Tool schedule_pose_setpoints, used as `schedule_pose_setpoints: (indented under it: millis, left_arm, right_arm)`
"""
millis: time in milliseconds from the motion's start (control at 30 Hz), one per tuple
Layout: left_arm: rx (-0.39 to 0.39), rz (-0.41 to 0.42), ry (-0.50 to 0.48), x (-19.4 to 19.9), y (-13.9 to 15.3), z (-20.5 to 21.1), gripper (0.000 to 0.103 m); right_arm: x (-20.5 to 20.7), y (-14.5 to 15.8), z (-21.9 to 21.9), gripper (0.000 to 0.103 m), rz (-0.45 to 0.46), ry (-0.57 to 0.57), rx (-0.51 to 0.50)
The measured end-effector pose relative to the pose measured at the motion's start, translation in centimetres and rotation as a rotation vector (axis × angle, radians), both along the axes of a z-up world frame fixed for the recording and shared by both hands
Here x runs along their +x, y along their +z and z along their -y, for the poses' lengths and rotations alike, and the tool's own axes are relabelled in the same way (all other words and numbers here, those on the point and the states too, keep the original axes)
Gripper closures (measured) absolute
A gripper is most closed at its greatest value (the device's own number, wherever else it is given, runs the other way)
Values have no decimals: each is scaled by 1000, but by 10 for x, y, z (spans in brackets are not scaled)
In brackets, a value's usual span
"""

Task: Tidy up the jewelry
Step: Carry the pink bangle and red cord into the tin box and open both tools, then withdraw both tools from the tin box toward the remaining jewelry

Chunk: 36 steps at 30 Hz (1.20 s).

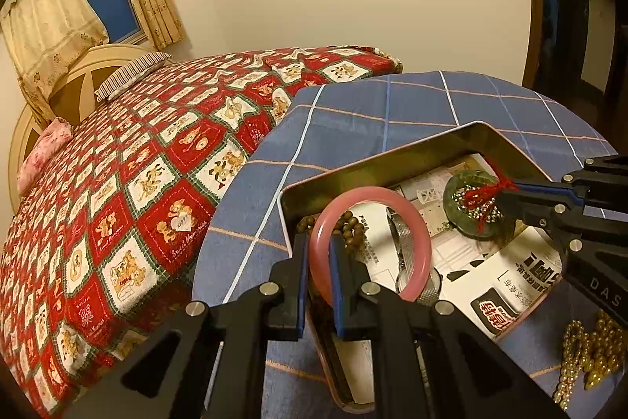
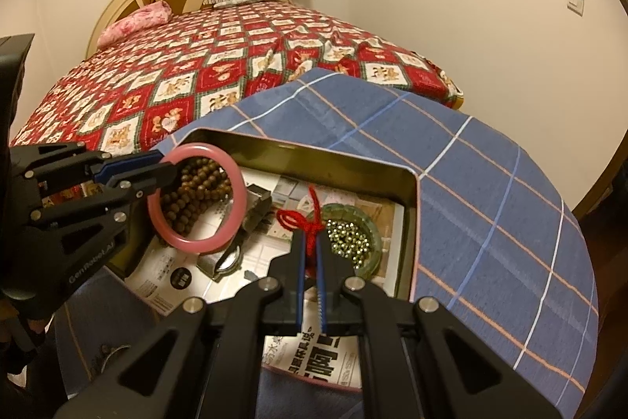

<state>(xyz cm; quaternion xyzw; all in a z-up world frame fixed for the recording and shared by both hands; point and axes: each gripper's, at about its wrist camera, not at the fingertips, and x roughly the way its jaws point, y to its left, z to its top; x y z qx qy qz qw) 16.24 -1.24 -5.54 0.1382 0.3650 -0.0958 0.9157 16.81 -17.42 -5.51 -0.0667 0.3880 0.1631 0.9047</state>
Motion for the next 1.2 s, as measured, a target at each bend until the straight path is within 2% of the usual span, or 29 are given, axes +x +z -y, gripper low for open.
schedule_pose_setpoints:
  millis: [500,567,633,667,733,767,800,1200]
  left_arm:
    - [-13,18,23,-10,8,-2,90]
    - [-19,32,31,-12,12,-4,72]
    - [-23,71,46,-18,18,-7,30]
    - [-21,97,54,-21,22,-8,26]
    - [-24,107,48,-22,25,-8,26]
    - [-19,104,53,-22,25,-9,26]
    - [-16,105,57,-23,25,-10,26]
    - [5,101,73,-33,18,-13,26]
  right_arm:
    - [-9,-2,-1,92,7,1,-10]
    - [-11,0,1,85,16,-8,-5]
    - [-12,3,2,85,21,-15,-1]
    - [-13,4,2,83,24,-18,-3]
    - [-13,6,3,70,29,-23,-4]
    - [-14,7,4,57,34,-28,-2]
    - [-15,7,5,50,46,-36,-2]
    - [-20,8,9,50,43,-57,5]
